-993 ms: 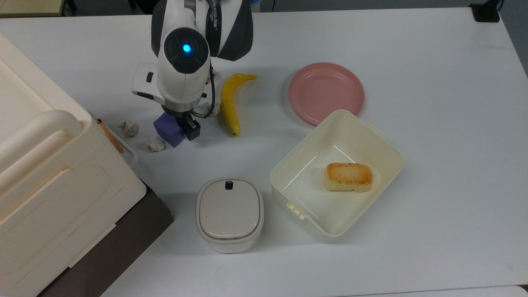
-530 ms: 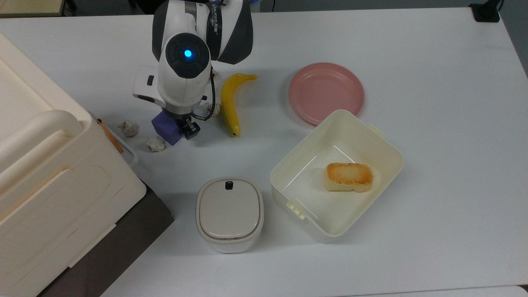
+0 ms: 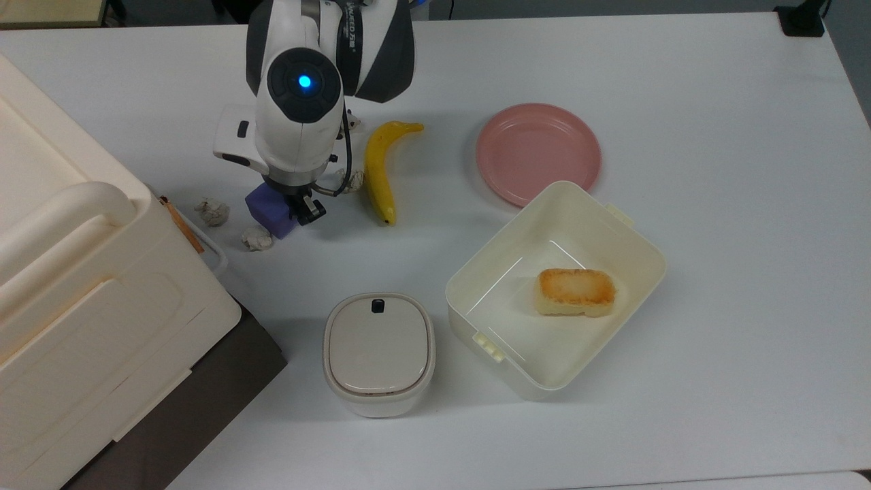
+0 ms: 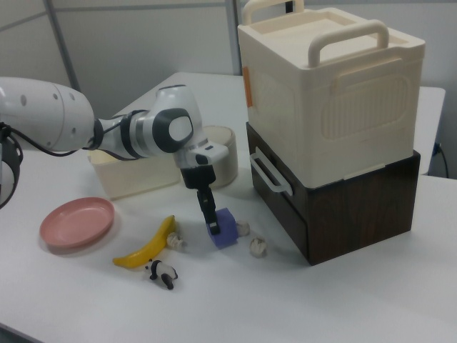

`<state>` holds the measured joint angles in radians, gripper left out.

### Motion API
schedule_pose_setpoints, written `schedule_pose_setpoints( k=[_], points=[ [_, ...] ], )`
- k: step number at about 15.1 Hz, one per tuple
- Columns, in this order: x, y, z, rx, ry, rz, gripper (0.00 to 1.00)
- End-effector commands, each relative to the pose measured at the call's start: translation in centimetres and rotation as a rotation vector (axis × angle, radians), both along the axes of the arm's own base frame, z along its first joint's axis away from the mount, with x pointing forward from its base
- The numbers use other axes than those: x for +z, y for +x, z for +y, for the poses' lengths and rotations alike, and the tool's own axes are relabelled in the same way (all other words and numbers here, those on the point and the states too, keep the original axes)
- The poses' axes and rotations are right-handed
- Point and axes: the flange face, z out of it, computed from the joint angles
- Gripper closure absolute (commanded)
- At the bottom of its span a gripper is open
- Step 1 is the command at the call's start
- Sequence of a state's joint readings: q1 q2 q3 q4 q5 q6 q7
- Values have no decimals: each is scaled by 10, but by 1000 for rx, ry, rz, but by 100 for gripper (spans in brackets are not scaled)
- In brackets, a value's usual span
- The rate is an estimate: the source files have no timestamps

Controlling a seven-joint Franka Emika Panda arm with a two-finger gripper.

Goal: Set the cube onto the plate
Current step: 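Lift the purple cube and carry it over the pink plate, then lower the cube onto the pink plate and open the gripper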

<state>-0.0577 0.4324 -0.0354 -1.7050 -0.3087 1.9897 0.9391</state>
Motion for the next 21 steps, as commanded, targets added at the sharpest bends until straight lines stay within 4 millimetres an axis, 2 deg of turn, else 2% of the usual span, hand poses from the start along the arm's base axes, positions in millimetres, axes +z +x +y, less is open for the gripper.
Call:
schedule_pose_setpoints(
  k=[1,3,5,6,8,9,11,12,13,14,16,17,21],
  points=[
    [45,-14,7,112,-1,28,69],
    [75,-26,13,174,12,52,69],
    [100,-40,50,291,33,90,69],
    [106,-45,78,349,42,112,72],
    [102,-62,135,455,56,163,73],
    [101,-68,153,487,57,171,73],
    [102,-78,202,553,85,167,73],
    [102,-82,216,566,107,167,73],
    [102,-90,244,611,120,172,73],
    [94,-102,271,615,113,193,73],
    [80,-122,303,596,94,215,73],
    [71,-141,333,609,86,227,73],
    [55,-151,369,554,76,207,73]
  ],
)
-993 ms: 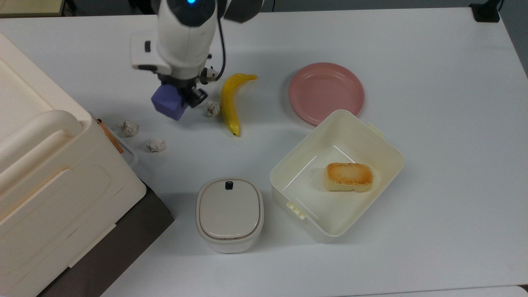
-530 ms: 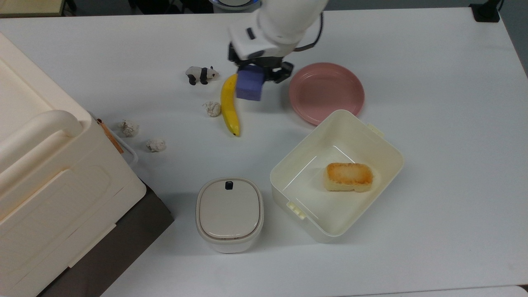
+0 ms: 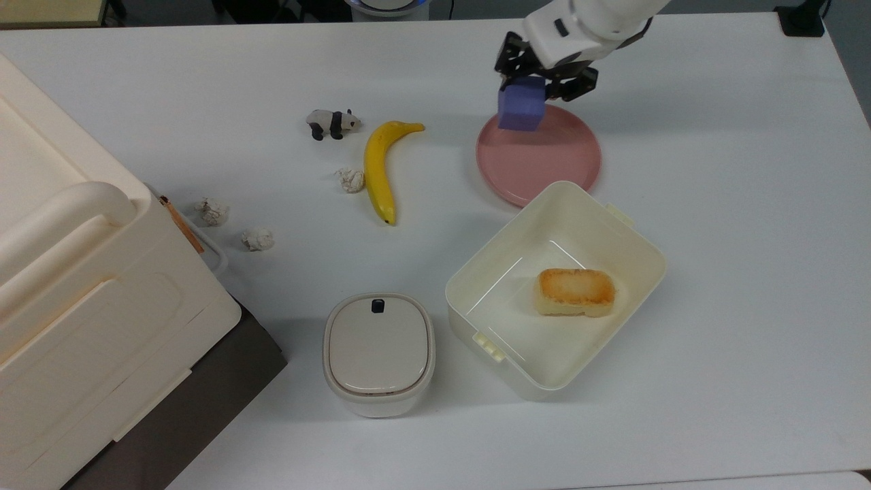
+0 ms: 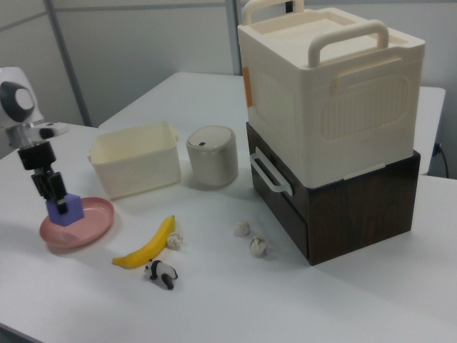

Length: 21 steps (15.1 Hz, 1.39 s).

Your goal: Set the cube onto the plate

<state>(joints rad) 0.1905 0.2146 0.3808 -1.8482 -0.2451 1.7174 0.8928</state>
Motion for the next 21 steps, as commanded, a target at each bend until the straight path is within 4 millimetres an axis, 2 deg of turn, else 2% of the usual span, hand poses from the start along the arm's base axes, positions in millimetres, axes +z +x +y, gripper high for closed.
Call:
schedule_pose_setpoints(
  k=[1,5,9,10,11,12,13,17,18,19,20,21],
  points=[
    [-13,1,12,-66,3,-5,73],
    [-32,20,26,-164,40,-90,73],
    [-40,26,23,-204,13,-114,75],
    [-40,27,22,-205,12,-115,72],
    [-40,31,15,-227,17,-112,54],
    [-38,38,4,-252,18,-115,24],
    [-40,39,3,-259,15,-115,0],
    [-39,39,2,-260,9,-116,0],
    [-35,43,-3,-258,10,-116,0],
    [-20,48,-23,-263,-14,-87,0],
    [4,51,-36,-242,-19,-65,0],
    [40,59,-63,-231,28,-21,0]
  ],
)
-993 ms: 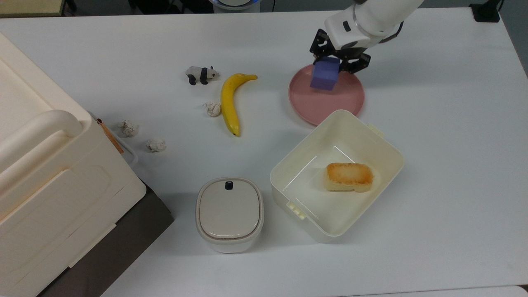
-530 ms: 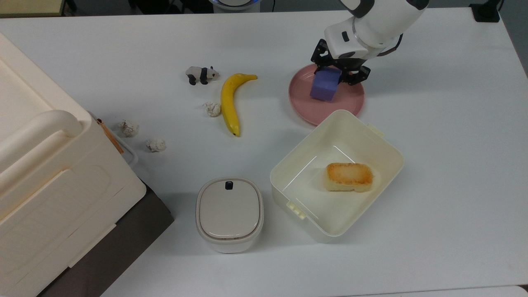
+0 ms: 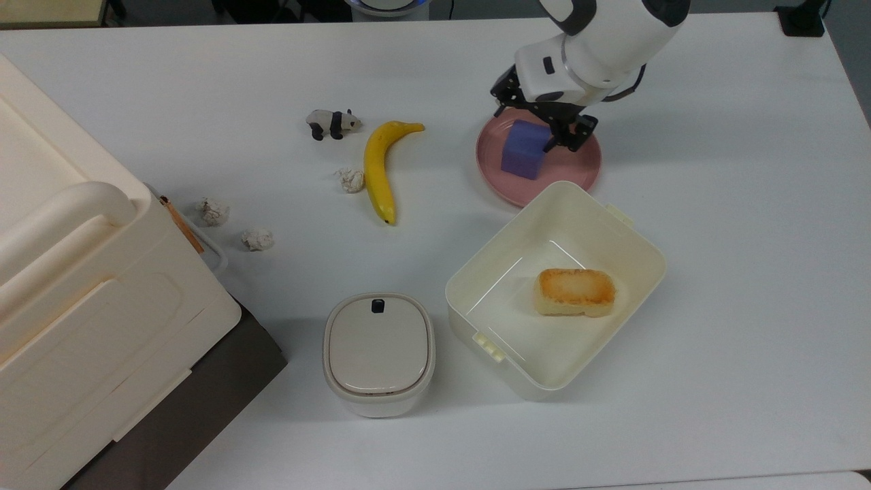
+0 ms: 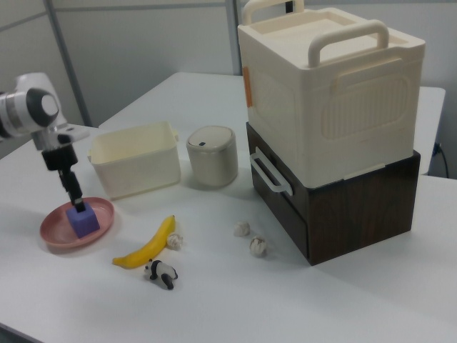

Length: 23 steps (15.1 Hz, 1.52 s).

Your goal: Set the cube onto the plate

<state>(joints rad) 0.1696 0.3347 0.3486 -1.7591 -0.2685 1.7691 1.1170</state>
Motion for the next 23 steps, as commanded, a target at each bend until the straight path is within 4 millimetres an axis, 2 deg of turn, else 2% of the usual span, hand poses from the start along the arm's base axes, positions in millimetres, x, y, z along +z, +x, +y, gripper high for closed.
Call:
schedule_pose_setpoints(
  k=[1,6,8,11,14,16,19,23],
  points=[
    [98,17,-68,27,92,53,0],
    [207,6,-165,99,155,-21,0],
    [243,1,-206,158,199,-66,0],
    [271,3,-255,291,235,-102,0],
    [288,1,-303,433,311,-129,0],
    [291,-2,-314,479,333,-137,0],
    [300,-9,-313,471,334,-151,0],
    [300,-10,-327,384,348,-176,0]
  ],
)
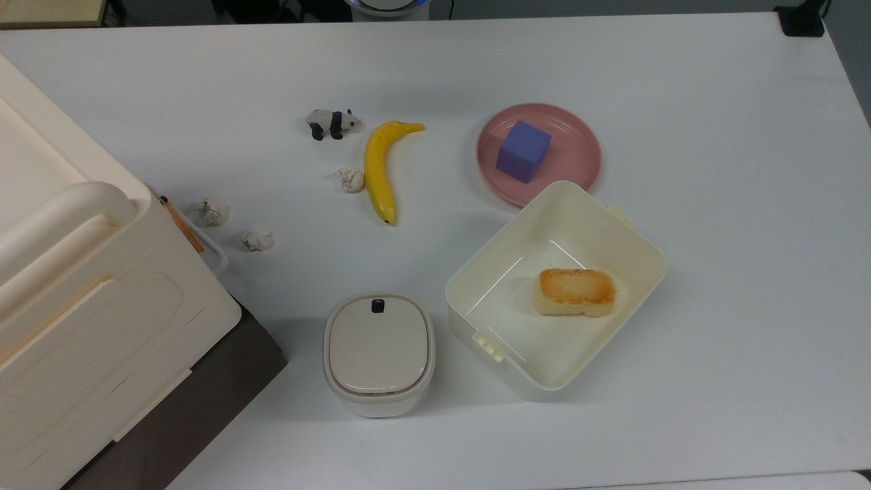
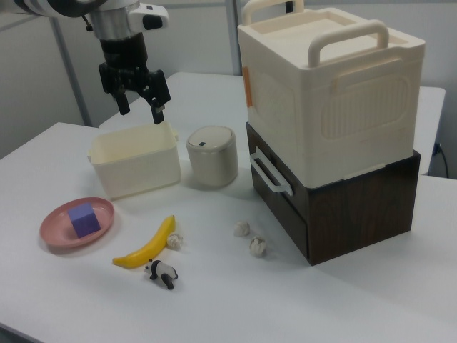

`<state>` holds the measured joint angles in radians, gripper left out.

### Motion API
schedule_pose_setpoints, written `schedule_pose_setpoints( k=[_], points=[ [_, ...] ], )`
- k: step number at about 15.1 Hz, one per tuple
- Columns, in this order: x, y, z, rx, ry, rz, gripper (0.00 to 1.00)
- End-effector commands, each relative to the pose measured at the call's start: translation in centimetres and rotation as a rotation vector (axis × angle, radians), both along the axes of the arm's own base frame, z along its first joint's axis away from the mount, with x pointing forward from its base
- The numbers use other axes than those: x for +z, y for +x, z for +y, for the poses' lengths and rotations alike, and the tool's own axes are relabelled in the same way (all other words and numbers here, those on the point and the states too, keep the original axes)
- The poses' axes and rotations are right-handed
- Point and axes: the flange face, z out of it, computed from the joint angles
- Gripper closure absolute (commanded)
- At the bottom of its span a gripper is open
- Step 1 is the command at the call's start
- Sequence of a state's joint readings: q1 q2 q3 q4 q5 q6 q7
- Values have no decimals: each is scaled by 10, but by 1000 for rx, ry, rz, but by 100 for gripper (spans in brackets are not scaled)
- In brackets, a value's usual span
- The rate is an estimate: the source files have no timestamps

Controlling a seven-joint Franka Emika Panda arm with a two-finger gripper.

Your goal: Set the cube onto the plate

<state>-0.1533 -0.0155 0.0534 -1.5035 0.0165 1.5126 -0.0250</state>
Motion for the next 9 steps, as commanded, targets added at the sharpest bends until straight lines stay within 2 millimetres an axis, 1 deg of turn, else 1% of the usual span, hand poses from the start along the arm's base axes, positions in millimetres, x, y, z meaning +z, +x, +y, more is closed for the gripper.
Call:
schedule_pose_setpoints(
  k=[1,2,7,9],
  points=[
    [5,-6,-8,-37,43,-24,0],
    [-1,-2,-8,-40,41,-42,0],
    [-1,-1,-12,-54,54,-56,0],
    [-5,0,-12,-55,55,-52,0]
  ],
)
